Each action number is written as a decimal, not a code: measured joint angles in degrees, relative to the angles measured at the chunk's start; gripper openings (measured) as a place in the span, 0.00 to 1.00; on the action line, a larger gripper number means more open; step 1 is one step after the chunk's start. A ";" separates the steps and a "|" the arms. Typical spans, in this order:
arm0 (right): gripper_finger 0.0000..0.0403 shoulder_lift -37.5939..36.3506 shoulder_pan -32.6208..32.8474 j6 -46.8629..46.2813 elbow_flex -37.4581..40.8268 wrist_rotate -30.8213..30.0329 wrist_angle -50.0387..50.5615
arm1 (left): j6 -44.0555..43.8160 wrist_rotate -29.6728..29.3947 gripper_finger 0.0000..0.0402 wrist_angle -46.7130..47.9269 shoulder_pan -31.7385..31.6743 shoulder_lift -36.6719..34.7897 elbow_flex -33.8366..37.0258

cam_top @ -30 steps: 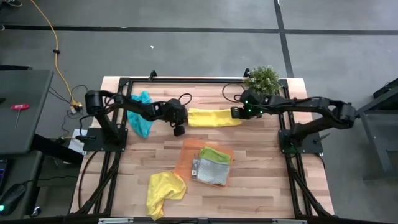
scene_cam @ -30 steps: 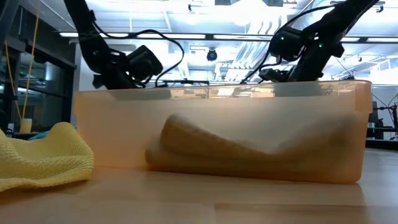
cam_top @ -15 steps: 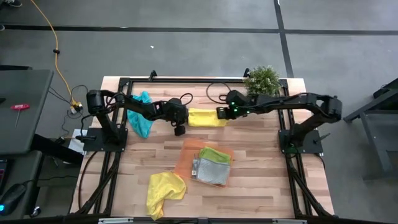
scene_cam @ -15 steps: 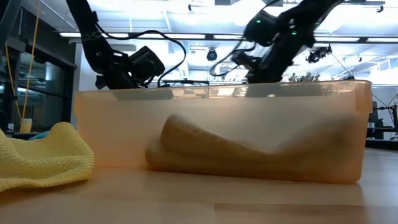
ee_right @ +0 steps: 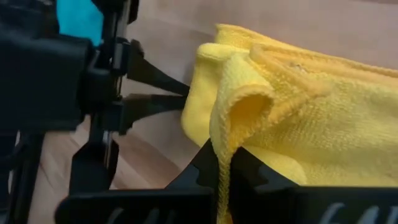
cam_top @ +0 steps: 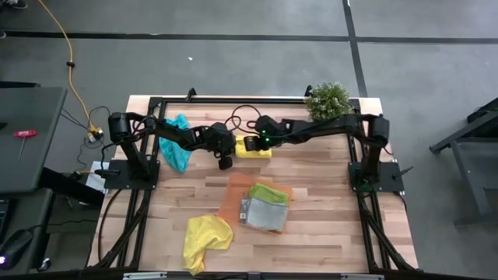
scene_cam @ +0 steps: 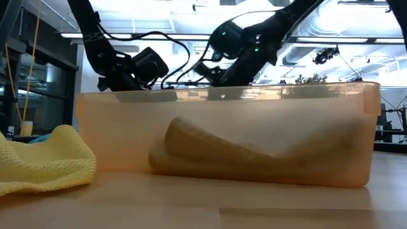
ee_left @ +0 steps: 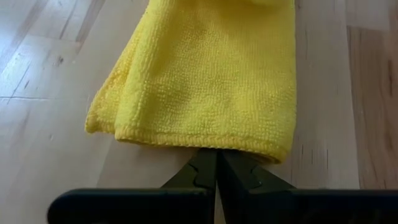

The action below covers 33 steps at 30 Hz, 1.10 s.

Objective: Fold microfiber towels
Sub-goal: Fold the top yellow towel

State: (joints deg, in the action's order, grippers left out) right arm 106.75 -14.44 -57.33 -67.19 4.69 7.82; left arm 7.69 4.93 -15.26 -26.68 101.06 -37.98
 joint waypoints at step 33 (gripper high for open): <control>0.58 -0.38 -4.44 4.94 -2.11 11.57 -11.38 | 1.37 -0.60 0.00 6.09 -6.64 -9.68 0.07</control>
State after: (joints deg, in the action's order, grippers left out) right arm 106.37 -18.88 -52.40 -69.30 16.26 -3.56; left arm 9.07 4.33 -9.17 -33.32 91.38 -37.91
